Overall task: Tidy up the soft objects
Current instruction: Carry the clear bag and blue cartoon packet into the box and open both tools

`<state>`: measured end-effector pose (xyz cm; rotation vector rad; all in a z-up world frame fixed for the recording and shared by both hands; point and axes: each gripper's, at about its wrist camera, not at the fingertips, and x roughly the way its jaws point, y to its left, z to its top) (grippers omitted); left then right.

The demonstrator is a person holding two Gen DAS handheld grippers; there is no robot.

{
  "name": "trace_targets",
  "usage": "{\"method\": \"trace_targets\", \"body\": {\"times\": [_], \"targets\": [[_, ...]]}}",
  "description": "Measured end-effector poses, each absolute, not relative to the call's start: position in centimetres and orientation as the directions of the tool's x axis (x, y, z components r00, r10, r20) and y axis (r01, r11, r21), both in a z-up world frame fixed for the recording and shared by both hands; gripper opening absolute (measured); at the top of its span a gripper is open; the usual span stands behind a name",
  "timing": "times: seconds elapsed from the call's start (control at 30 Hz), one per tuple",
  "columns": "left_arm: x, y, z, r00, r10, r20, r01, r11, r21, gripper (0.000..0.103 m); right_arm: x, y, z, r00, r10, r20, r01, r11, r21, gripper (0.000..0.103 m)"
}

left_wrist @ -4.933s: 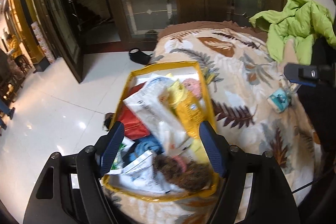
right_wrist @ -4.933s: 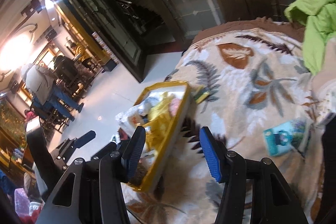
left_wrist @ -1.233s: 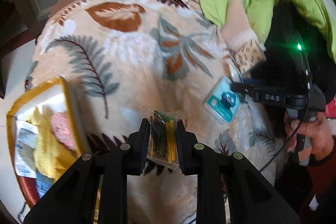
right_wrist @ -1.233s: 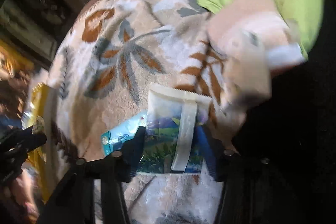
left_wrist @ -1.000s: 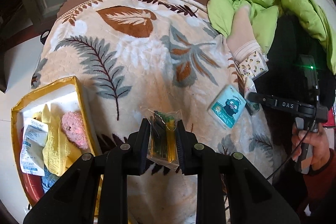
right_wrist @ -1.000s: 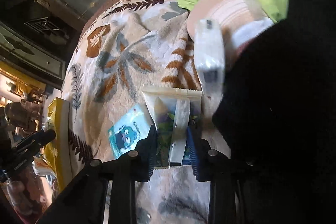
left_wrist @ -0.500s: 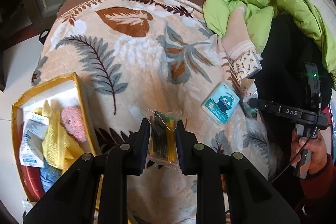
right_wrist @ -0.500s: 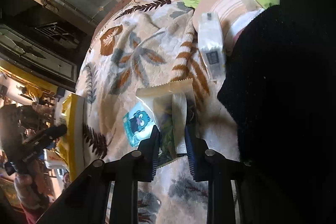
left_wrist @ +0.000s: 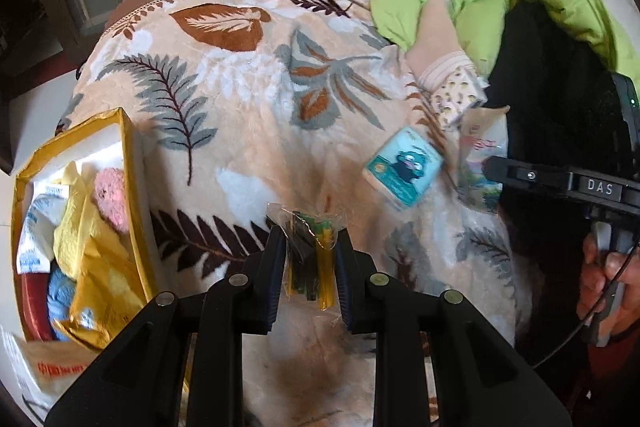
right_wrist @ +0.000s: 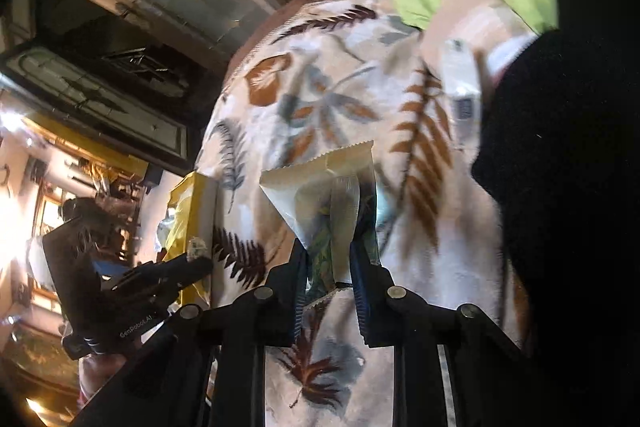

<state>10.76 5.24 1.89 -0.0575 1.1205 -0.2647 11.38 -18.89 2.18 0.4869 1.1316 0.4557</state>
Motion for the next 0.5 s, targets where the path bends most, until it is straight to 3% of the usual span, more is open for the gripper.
{"method": "trace_targets", "body": {"times": [0.23,0.5], "targets": [[8.2,6.1,4.1,0.457,-0.25,-0.853,0.169,0.967,-0.192,0.021,10.0,-16.2,4.6,0.342,0.644,-0.685,-0.181,0.76,0.624,0.021],[4.6,9.0,6.2,0.526,-0.175,-0.832,0.113,0.984,-0.136,0.021,8.4,-10.7,7.3,0.281,0.714,-0.642,-0.309,0.7,0.644,0.021]]}}
